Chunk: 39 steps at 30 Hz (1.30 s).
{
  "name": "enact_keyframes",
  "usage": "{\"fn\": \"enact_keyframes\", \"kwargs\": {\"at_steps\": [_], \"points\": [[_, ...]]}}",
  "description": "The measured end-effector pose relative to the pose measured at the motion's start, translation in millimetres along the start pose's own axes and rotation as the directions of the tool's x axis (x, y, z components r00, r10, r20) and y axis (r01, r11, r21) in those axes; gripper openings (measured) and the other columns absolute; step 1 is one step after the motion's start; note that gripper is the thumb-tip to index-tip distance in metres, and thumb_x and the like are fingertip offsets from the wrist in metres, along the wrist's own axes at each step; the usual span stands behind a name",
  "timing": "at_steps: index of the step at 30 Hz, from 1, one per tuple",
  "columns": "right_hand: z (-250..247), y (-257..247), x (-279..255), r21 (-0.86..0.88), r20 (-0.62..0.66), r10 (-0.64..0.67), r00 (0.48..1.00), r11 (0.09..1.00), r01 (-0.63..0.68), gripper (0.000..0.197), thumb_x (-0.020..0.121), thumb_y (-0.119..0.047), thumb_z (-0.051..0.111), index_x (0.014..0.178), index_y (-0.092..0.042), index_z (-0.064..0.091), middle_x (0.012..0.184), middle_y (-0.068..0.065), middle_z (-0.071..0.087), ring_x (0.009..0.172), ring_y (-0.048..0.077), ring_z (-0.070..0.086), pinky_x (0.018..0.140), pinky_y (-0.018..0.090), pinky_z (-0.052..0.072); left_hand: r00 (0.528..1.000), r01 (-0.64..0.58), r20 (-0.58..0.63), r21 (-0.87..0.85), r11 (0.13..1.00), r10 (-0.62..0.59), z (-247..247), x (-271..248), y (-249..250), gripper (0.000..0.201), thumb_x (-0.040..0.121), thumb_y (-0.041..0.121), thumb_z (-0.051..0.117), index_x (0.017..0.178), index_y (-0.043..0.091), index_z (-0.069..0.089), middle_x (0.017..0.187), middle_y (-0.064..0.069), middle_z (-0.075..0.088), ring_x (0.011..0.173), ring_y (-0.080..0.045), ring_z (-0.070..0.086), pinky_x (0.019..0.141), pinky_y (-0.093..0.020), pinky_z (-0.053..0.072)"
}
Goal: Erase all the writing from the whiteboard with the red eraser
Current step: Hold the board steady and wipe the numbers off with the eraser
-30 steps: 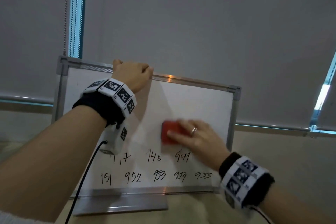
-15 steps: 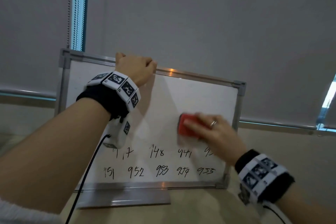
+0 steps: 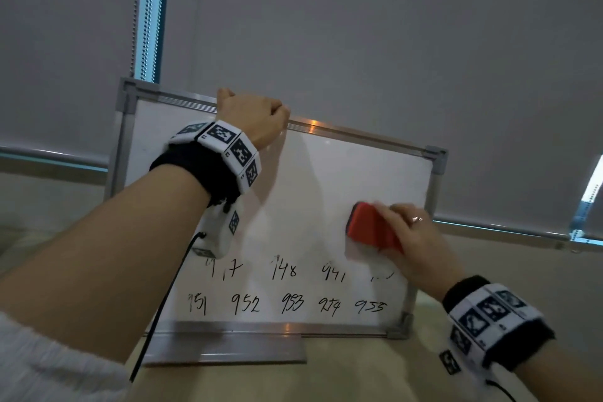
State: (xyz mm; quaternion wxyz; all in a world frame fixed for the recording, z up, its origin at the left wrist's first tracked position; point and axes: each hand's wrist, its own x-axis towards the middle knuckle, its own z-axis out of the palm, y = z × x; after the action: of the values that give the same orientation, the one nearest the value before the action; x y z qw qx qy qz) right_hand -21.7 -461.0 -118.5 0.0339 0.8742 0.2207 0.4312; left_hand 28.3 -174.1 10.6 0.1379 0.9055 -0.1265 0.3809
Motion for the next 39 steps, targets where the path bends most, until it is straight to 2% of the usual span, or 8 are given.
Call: {"fn": "enact_keyframes", "kwargs": {"at_steps": [4,11,20,24,28,32,35,39], "points": [[-4,0,13,0.13,-0.137,0.253,0.958,0.963,-0.235,0.083,0.063,-0.003,0.077,0.137,-0.005,0.039,0.107,0.023,0.048,0.093,0.037,0.049,0.084,0.041,0.04,1.0,0.011,-0.006,-0.016,1.0,-0.012,1,1,0,0.034,0.094,0.03,0.027,0.078,0.02,0.054,0.076,-0.005,0.056,0.078,-0.023,0.046,0.099,-0.039,0.023],[17,-23,-22,-0.108,0.126,-0.201,0.972,0.971,0.215,0.095,0.039,-0.015,0.088,0.124,-0.021,0.045,0.101,0.003,0.05,0.081,0.023,0.05,0.069,0.036,0.052,1.0,0.012,-0.007,-0.04,0.999,-0.013,2,3,-1,0.035,0.094,0.03,0.026,0.078,0.019,0.055,0.077,-0.005,0.056,0.081,-0.026,0.048,0.098,-0.04,0.023],[10,-49,46,0.067,-0.22,0.228,0.949,0.974,-0.218,0.075,0.067,-0.016,0.072,0.135,-0.004,0.043,0.103,0.022,0.052,0.085,0.039,0.05,0.073,0.047,0.046,1.0,-0.001,-0.003,-0.051,0.999,0.001,3,2,-3,0.038,0.096,0.032,0.024,0.079,0.019,0.056,0.077,-0.005,0.057,0.079,-0.024,0.049,0.099,-0.039,0.023],[34,-85,17,-0.032,-0.123,-0.069,0.99,0.997,0.066,0.064,0.071,-0.03,0.05,0.133,-0.014,0.04,0.103,0.009,0.055,0.079,0.029,0.05,0.066,0.036,0.044,1.0,0.0,0.001,-0.042,0.999,0.0,4,3,-3,0.042,0.096,0.033,0.023,0.083,0.017,0.06,0.077,-0.005,0.057,0.079,-0.024,0.049,0.1,-0.039,0.022],[45,-95,-1,-0.153,0.062,-0.391,0.918,0.905,0.396,0.061,0.073,-0.039,0.055,0.13,-0.02,0.042,0.102,0.001,0.058,0.077,0.021,0.049,0.061,0.032,0.042,1.0,-0.003,-0.003,-0.044,0.999,0.003,2,2,-2,0.038,0.096,0.033,0.023,0.079,0.019,0.054,0.075,-0.003,0.055,0.077,-0.024,0.047,0.101,-0.039,0.022],[28,-82,31,-0.099,-0.125,-0.18,0.976,0.981,0.168,0.08,0.061,-0.029,0.08,0.13,-0.015,0.04,0.096,0.011,0.059,0.073,0.029,0.052,0.058,0.036,0.043,1.0,-0.002,0.008,-0.034,0.999,0.002,3,1,-2,0.039,0.097,0.033,0.023,0.081,0.019,0.055,0.072,-0.001,0.053,0.078,-0.023,0.047,0.101,-0.039,0.022],[24,-83,42,-0.024,-0.207,0.036,0.978,0.999,-0.042,0.077,0.064,-0.029,0.074,0.132,-0.01,0.041,0.097,0.016,0.055,0.08,0.03,0.049,0.061,0.038,0.044,1.0,0.001,0.022,-0.026,1.0,0.0,5,3,-1,0.04,0.097,0.034,0.023,0.084,0.019,0.058,0.071,-0.002,0.053,0.079,-0.023,0.047,0.1,-0.039,0.022],[49,-101,10,-0.098,-0.116,-0.158,0.981,0.984,0.147,0.07,0.07,-0.037,0.064,0.132,-0.017,0.038,0.102,0.005,0.048,0.078,0.023,0.038,0.059,0.033,0.039,1.0,0.006,0.02,-0.037,0.999,-0.005,5,4,-2,0.042,0.097,0.033,0.024,0.087,0.018,0.061,0.065,0.0,0.049,0.079,-0.023,0.045,0.1,-0.039,0.023]]}}
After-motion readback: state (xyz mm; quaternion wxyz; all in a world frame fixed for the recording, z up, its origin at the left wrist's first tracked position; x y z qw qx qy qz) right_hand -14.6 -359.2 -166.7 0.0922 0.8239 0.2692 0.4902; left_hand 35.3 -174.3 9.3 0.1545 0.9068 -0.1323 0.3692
